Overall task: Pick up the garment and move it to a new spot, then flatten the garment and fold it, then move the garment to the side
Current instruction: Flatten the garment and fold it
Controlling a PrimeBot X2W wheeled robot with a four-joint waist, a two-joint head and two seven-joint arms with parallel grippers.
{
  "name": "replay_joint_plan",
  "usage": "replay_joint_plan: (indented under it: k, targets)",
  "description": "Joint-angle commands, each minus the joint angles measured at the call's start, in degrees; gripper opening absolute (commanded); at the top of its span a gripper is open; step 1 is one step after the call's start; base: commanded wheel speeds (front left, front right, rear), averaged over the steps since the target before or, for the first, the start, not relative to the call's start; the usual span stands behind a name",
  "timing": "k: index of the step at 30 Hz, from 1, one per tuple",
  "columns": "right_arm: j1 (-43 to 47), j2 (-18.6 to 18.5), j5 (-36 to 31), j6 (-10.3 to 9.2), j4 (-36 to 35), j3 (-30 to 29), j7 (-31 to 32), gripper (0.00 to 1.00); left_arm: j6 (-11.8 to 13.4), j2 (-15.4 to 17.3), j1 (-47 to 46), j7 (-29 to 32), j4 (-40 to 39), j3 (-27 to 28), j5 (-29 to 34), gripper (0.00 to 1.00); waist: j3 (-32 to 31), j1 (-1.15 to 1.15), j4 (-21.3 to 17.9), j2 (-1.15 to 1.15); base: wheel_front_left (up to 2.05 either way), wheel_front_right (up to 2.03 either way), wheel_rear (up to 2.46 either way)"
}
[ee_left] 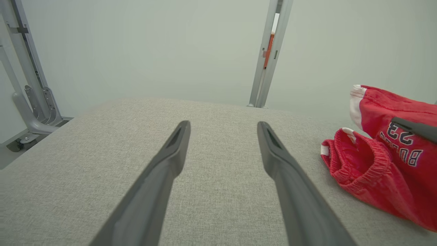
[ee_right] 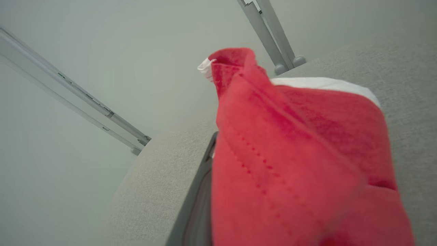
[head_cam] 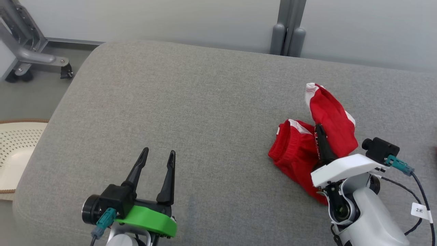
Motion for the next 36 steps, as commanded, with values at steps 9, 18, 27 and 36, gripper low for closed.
replay_joint_plan:
  k: [9,18,27,36]
  targets:
    - [1.3,-0.2,-0.8,-0.01,-0.8,4.7,2.0,1.00,0.3,0.2,1.1,0.0,0.1,0.1,-0.5,1.00,-0.1,0.00,2.1,0.00,0.00,0.00,0.00]
    - [0.4,-0.2,-1.1,-0.01,1.4,9.8,3.9,1.00,0.3,0.2,1.4,0.0,-0.1,0.7,-0.7,1.00,0.3,0.00,2.4,0.00,0.00,0.00,0.00]
    - [0.6,-0.2,0.4,-0.02,2.6,16.5,6.9,1.00,0.4,0.2,1.1,0.0,0.0,0.5,-0.6,1.00,0.4,0.00,1.1,0.00,0.00,0.00,0.00]
    - [1.8,-0.7,3.6,-0.01,-0.6,22.0,12.8,1.00,0.1,0.2,1.4,0.0,-0.1,1.2,-1.2,1.00,-0.5,0.00,-1.8,0.00,0.00,0.00,0.00]
